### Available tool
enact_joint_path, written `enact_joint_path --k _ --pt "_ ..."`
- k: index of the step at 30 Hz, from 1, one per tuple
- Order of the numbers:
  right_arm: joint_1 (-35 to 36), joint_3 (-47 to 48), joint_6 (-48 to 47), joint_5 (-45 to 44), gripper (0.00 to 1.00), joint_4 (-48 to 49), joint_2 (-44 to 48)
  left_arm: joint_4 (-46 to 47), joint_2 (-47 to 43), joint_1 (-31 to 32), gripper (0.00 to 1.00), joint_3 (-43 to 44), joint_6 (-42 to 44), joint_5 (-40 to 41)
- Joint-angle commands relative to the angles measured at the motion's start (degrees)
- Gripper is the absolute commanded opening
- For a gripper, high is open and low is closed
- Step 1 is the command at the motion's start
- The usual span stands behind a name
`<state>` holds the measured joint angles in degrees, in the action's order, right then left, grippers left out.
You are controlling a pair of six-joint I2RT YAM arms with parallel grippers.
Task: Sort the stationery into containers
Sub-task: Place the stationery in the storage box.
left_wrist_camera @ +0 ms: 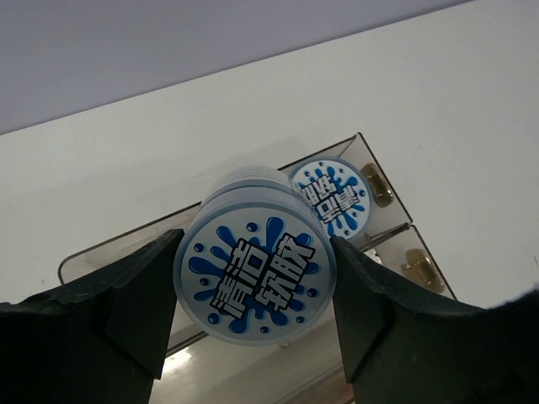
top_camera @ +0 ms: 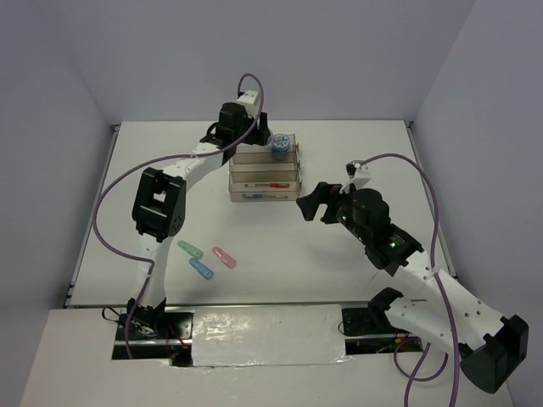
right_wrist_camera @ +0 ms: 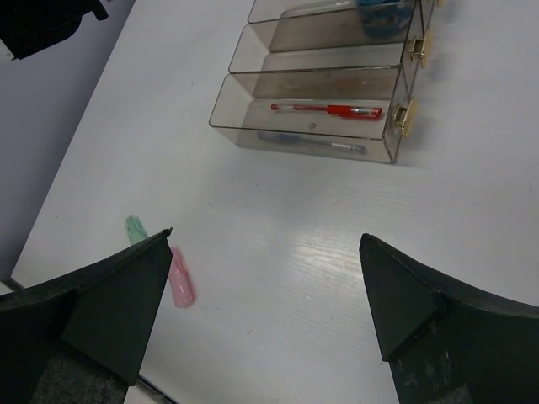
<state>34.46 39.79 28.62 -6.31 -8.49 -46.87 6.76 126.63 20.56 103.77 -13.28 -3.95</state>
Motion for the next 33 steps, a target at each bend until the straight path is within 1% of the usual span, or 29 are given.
enact_joint_path --k 1,2,7,8,11,15,16,21,24,25,27,28,33 --pt "-0.4 -1.0 -1.4 1.9 1.0 2.4 0.1 4.9 -1.2 0.4 0.17 1.2 2.8 2.3" --pt "-0.3 -1.4 -1.4 2.3 1.0 2.8 0.2 4.8 -1.0 0.4 0.21 0.8 2.8 2.7" --pt "-0.4 -2.1 -1.7 2.6 1.0 2.8 1.2 4.3 -0.4 0.4 0.23 -0.1 2.5 3.7" --pt "-0.3 -2.0 -1.8 2.6 1.0 2.8 1.3 4.2 -0.2 0.4 0.23 -0.1 2.6 5.3" --pt "-0.4 -2.0 -2.1 2.8 1.0 2.8 1.4 3.3 0.2 0.4 0.25 0.1 2.8 6.1" --pt "-0.4 -2.3 -2.0 2.6 1.0 3.0 1.3 2.6 -0.6 0.4 0.29 -0.5 3.3 8.3" --pt "-0.4 -2.2 -2.0 2.8 1.0 3.1 1.1 2.4 -0.8 0.4 0.33 -0.8 3.3 8.9" --pt "-0.4 -1.9 -2.1 3.1 1.0 3.1 0.8 1.1 -1.2 0.3 0.4 -1.4 4.9 10.4" --pt "-0.4 -2.1 -2.2 3.0 1.0 3.3 0.8 1.4 -2.2 0.3 0.48 -2.4 5.4 10.6" --pt "-0.4 -2.1 -2.1 3.0 1.0 3.5 0.9 1.4 -2.3 0.3 0.53 -2.8 5.2 11.0" --pt "-0.3 -1.8 -2.1 3.3 1.0 3.6 0.7 0.9 -2.8 0.3 0.53 -2.6 5.2 11.7" --pt "-0.3 -1.8 -2.2 3.6 1.0 3.7 0.5 0.7 -3.0 0.3 0.99 -2.3 4.4 12.0" --pt "-0.3 -1.1 -2.8 4.0 1.0 3.8 -0.8 -0.1 -6.6 0.3 0.99 -1.8 2.1 12.9"
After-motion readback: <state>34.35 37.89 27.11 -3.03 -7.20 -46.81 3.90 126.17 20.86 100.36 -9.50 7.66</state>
